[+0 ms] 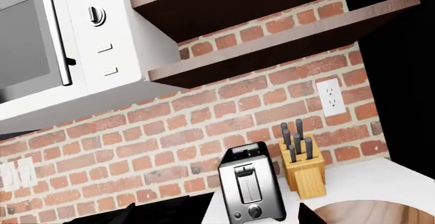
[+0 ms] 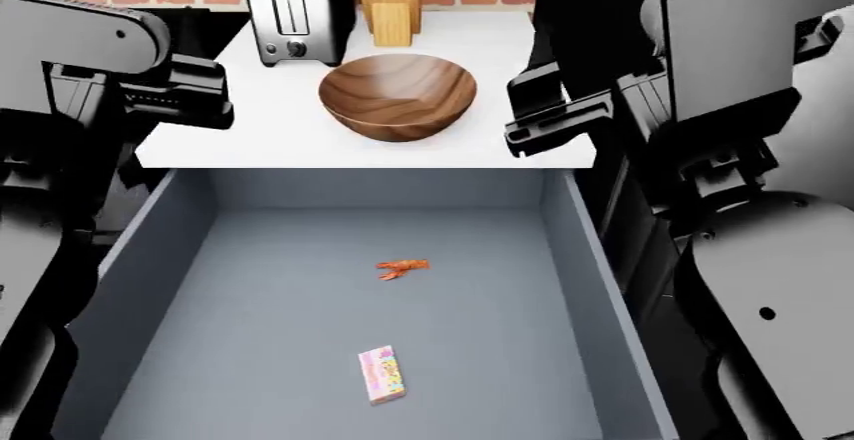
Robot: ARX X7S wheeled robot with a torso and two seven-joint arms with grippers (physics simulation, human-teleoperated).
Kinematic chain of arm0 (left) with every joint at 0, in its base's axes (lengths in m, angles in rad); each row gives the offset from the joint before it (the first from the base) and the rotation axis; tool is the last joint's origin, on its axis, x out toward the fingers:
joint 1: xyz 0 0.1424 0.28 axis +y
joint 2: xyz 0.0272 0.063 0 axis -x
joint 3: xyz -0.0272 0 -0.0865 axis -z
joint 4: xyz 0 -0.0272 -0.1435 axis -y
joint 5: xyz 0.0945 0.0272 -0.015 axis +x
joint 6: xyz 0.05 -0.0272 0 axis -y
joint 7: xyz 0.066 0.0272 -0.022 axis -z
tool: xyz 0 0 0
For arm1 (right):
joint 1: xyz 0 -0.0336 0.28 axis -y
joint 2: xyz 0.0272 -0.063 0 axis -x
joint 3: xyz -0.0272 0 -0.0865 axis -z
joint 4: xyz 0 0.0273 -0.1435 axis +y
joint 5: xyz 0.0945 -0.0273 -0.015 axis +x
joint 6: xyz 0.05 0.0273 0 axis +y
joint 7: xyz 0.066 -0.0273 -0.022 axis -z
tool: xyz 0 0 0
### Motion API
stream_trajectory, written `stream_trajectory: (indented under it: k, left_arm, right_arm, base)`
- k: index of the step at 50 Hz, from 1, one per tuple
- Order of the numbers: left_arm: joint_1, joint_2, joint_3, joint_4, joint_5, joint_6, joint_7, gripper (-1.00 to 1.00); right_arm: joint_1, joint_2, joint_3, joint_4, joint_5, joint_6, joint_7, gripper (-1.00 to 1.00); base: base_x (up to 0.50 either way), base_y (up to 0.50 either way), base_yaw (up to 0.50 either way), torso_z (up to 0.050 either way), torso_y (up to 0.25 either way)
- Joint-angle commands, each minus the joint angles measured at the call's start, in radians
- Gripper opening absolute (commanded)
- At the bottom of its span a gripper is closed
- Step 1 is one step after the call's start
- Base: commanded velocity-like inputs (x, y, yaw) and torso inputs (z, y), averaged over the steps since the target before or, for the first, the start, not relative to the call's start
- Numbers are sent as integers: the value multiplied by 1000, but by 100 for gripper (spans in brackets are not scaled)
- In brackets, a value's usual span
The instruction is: Place the bar in the bowl and close the drawer.
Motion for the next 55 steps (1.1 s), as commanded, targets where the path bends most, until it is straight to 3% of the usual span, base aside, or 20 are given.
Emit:
stream_trajectory:
  k: [1, 20, 33, 55]
  left_arm:
    - [-109, 5, 45, -165, 7, 38, 23, 100]
    - [-162, 32, 127, -336, 38, 116, 31, 100]
    - [-159, 55, 146, -441, 51, 190, 27, 100]
    - [-167, 47, 150, -440, 51, 184, 23, 100]
  right_arm:
    - [116, -6, -40, 127, 15, -2, -30, 100]
    - [124, -9, -30, 414, -4, -192, -41, 100]
    - [99, -38, 31, 521, 0, -226, -15, 100]
    - [100, -30, 25, 528, 8, -230, -12, 100]
  base:
    - [0, 402, 0, 0, 0]
    - [0, 401, 0, 0, 0]
    - [5, 1, 0, 0, 0]
    - [248, -129, 0, 0, 0]
